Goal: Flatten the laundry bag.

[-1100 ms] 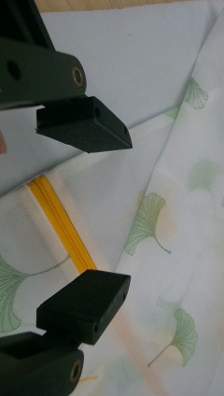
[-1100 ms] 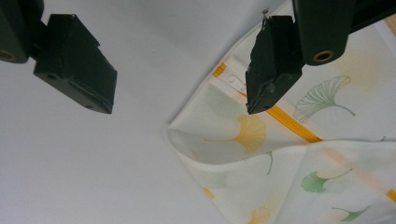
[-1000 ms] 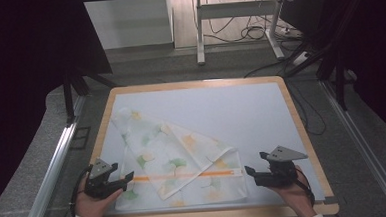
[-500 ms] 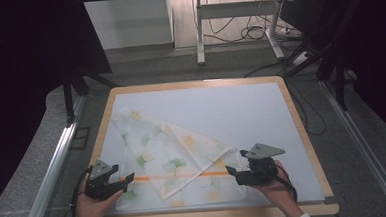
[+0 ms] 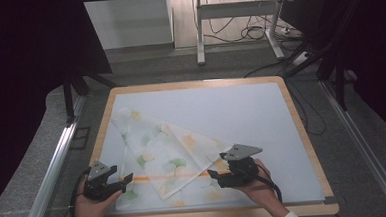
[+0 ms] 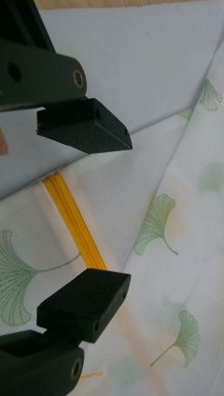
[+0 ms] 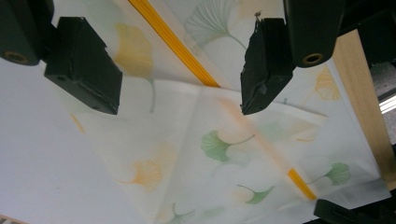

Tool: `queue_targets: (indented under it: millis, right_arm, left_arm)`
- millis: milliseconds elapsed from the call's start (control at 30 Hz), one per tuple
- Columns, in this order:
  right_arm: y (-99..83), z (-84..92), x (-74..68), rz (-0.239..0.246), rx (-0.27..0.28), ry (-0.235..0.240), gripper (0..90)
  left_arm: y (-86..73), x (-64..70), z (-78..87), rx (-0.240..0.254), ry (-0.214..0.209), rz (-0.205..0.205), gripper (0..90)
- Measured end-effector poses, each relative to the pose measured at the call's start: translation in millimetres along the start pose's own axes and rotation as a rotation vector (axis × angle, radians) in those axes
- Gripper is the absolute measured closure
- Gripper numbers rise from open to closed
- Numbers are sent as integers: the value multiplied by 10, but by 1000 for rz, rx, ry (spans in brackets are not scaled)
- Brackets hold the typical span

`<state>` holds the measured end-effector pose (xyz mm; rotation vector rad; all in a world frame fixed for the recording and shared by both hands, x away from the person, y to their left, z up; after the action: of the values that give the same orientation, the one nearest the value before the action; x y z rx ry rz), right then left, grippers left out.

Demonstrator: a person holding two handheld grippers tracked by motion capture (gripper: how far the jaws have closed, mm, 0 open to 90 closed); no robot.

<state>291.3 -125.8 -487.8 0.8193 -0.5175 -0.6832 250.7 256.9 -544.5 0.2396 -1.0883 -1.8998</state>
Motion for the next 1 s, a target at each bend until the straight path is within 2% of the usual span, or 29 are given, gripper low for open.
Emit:
queue_targets:
  millis: [300,467,600,733,1000]
  right_arm:
    - [202,-217,-366,45,-10,74,310]
    - [247,-316,-570,49,-30,129,315]
    - [260,-396,-705,67,-46,155,315]
    - [248,-441,-793,64,-62,177,312]
    - [232,-515,-874,70,-77,186,318]
  left_arm:
    - [-9,-2,6,3,-4,-1,310]
    - [-4,5,-2,3,-3,-4,310]
    - [-4,2,-4,3,-2,-4,309]
    - [-6,2,1,3,-2,-8,310]
    - [-2,1,-6,2,-1,-14,310]
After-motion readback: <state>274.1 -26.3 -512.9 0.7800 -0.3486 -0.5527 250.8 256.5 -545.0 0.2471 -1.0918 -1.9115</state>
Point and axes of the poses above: each handheld gripper's, and its own axes: z roughly backward along the jaws, y roughly out of its top, x roughly to its right, the point moved 3 cm from there along -z, roughly forward along the jaws, and after that the axes turned 15 degrees about -y, right-handed, at the moved point
